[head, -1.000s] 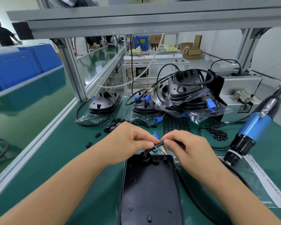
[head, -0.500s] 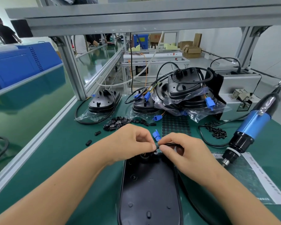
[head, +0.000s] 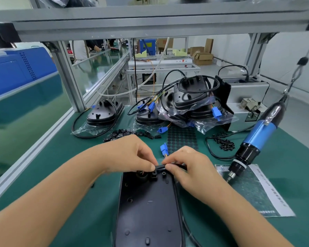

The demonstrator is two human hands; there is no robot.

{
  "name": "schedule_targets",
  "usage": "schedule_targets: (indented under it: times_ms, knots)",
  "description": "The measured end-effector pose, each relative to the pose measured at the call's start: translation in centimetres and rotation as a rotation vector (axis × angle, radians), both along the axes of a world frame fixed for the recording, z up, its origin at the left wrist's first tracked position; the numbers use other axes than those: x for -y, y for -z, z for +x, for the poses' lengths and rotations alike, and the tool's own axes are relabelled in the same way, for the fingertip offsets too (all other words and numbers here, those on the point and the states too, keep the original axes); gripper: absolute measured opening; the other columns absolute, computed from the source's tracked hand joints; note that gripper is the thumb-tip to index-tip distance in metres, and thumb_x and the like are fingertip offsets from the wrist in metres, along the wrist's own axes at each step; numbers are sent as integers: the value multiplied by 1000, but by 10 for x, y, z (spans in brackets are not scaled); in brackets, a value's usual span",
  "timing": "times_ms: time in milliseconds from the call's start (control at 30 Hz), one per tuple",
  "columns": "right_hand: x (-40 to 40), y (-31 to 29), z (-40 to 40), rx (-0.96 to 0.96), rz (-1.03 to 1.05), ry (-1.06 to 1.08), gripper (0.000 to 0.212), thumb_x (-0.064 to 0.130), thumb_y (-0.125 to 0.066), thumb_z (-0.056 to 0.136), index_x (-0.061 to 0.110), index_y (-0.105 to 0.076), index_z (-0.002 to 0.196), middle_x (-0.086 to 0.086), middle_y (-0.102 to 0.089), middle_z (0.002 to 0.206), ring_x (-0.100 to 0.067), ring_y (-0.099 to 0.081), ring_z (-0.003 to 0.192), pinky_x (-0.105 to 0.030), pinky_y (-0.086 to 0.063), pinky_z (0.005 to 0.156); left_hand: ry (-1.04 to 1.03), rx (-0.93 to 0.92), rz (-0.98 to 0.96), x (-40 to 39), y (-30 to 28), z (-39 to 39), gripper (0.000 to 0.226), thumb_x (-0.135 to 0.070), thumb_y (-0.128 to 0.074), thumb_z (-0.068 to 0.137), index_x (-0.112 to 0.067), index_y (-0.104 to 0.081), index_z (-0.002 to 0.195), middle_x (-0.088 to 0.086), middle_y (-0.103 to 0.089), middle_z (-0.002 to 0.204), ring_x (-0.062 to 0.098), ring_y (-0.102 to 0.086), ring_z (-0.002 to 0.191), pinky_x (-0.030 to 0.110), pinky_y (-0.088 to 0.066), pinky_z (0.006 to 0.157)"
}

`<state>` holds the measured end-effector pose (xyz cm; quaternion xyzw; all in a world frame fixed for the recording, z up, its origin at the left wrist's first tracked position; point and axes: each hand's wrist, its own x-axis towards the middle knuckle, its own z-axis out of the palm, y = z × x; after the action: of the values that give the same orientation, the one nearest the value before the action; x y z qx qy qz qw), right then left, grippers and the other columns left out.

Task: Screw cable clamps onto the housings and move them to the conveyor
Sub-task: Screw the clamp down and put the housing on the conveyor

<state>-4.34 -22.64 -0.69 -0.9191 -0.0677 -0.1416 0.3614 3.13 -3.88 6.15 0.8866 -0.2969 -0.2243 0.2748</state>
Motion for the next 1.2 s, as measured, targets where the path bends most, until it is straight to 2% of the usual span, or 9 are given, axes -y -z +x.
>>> schedule_targets:
  times_ms: [133,267,400,500,633,867,967,1067,1200]
  knots:
    - [7,-11,-2,189,168,98,10,18,-70,85,26,-73,91,13,-63,85,3,-59,82,-8,-42,73,67,-68,-41,17,-16,9,16,-41,-74,79,-32,-77,92,-3,-72,77,1,-58,65,16,-48,64]
    - [29,-28,-4,406,367,311,9,17,-68,86,26,-70,86,14,-67,81,-2,-62,77,-10,-44,69,15,205,-221,88,-9,19,7,-22,-71,84,-20,-78,84,-6,-69,61,-5,-58,53,7,-43,55]
    - [53,-30,-4,510,549,572,9,19,-62,91,23,-65,83,10,-68,74,-3,-61,69,-18,-47,67,164,385,-118,165,15,20,13,-13,-66,85,-10,-77,89,-8,-55,58,-1,-47,47,2,-33,50]
    - [60,-29,-5,542,585,649,9,21,-60,92,24,-64,84,8,-68,77,-9,-64,74,-31,-54,73,233,459,-14,203,30,27,15,-9,-60,87,-4,-73,92,0,-50,65,12,-48,60,8,-34,55]
    - [64,-27,-3,548,585,670,9,20,-61,91,25,-64,83,9,-67,74,-12,-64,73,-39,-55,73,251,460,70,225,44,37,14,-15,-61,89,-10,-71,96,8,-70,96,25,-63,95,35,-50,85]
    - [76,-25,-4,645,521,904,6,23,-57,91,26,-57,85,5,-59,83,-10,-52,72,-26,-42,68,213,579,167,233,44,31,12,-12,-57,90,-11,-64,80,5,-53,67,23,-48,68,31,-41,67]
    - [89,-23,-4,570,580,1080,14,29,-58,89,23,-49,98,4,-52,96,-20,-53,90,-26,-34,74,201,550,253,232,43,32,13,-19,-59,93,-7,-65,93,10,-61,91,25,-53,86,36,-49,85]
    - [97,-17,-3,368,705,1141,45,45,-60,87,14,-45,115,2,-51,100,-25,-53,100,-37,-40,83,179,571,212,228,46,33,6,-11,-59,93,-8,-64,93,11,-62,94,25,-52,87,35,-48,82]
    - [96,-13,4,78,936,954,55,62,-58,83,10,-54,100,4,-52,75,-18,-52,71,-33,-42,67,91,558,74,220,44,30,15,-10,-58,89,-5,-70,97,11,-69,102,26,-62,98,34,-51,83]
